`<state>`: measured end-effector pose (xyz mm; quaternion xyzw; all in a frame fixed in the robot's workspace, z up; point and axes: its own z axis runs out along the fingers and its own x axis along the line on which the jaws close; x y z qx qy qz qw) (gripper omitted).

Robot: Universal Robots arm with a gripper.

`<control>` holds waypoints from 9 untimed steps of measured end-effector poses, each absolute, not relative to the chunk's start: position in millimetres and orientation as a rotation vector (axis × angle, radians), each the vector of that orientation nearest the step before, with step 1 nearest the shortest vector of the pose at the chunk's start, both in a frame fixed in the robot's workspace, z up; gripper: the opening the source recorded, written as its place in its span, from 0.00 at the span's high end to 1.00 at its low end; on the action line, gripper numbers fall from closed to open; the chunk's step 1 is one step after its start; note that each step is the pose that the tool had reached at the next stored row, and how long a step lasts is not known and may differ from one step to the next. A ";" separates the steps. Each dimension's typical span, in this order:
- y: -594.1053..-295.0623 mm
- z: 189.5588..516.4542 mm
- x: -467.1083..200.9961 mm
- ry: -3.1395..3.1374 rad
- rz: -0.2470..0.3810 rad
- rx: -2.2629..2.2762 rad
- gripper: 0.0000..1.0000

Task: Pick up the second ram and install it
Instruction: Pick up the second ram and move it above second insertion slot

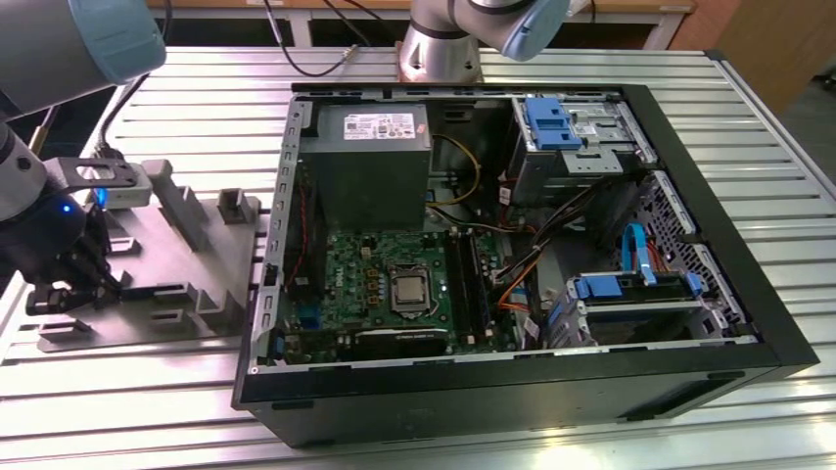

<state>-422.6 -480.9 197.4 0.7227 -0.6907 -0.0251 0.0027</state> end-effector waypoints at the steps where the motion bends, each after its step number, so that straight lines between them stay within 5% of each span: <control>1: -481.0 197.4 -422.6 -2.166 -0.079 2.267 0.87; 9: -481.0 197.3 -422.3 -2.166 -0.079 2.267 0.87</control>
